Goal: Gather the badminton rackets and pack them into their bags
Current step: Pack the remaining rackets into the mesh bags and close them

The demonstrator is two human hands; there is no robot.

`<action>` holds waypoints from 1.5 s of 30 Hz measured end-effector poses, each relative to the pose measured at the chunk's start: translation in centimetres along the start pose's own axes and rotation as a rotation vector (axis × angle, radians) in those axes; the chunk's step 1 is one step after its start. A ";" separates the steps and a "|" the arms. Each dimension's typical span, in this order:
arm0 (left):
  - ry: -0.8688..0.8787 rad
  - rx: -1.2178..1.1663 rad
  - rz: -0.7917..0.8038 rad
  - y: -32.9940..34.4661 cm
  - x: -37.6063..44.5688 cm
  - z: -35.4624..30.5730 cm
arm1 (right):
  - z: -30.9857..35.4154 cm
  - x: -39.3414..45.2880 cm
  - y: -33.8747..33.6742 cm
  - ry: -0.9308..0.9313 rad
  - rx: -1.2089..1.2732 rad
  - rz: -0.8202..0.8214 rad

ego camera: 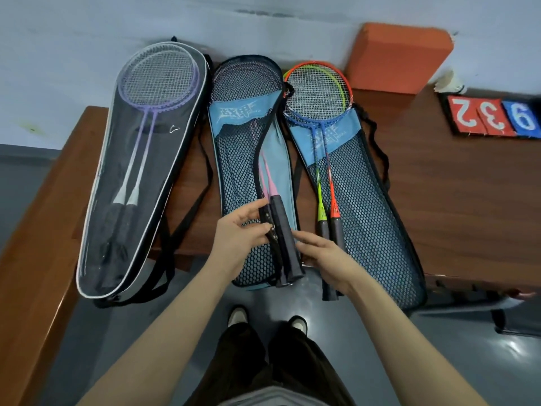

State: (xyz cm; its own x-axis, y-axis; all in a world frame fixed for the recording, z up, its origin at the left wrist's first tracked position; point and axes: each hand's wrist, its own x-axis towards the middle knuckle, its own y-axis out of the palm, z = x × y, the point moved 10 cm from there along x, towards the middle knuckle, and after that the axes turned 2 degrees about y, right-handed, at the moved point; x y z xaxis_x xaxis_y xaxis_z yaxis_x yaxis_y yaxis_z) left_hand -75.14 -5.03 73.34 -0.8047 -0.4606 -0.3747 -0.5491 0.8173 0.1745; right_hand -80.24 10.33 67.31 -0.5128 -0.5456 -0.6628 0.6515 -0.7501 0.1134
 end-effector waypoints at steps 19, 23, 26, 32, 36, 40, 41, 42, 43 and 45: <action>0.047 -0.185 -0.109 1.5 1.0 -3.3 | 4.0 -5.3 -0.3 -0.239 0.419 0.364; 0.140 -0.056 -0.107 1.9 0.4 -4.8 | 5.1 -5.7 -0.8 -0.315 0.419 0.306; 0.184 0.063 -0.049 3.6 -0.2 -5.2 | 5.7 -5.3 -1.2 -0.321 0.456 0.208; 0.143 -0.017 -0.052 5.0 -0.2 -5.1 | 6.1 -5.7 -2.6 -0.350 0.382 0.088; 0.148 -0.095 -0.069 5.7 -0.8 -5.2 | 6.0 -5.6 -3.7 -0.372 0.399 0.083; 0.173 -0.060 -0.060 6.9 -1.7 -4.6 | 5.5 -5.6 -5.0 -0.419 0.322 0.033; 0.174 -0.049 -0.050 7.2 -1.8 -4.3 | 5.4 -5.7 -5.3 -0.441 0.307 0.019; 0.174 -0.042 -0.038 7.4 -1.8 -3.9 | 5.3 -6.0 -5.5 -0.464 0.283 0.012; 0.175 -0.038 -0.025 7.6 -1.8 -3.7 | 5.2 -6.2 -5.8 -0.487 0.255 0.008; 0.188 -0.029 -0.018 7.9 -1.8 -3.7 | 5.2 -7.0 -5.7 -0.525 0.223 0.073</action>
State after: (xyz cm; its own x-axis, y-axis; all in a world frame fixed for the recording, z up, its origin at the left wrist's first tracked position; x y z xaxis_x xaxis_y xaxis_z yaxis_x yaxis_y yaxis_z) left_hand -78.85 0.95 78.73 -0.8213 -0.5335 -0.2019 -0.5676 0.7995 0.1964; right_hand -83.31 16.52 75.15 -0.7172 -0.6684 -0.1974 0.5908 -0.7333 0.3365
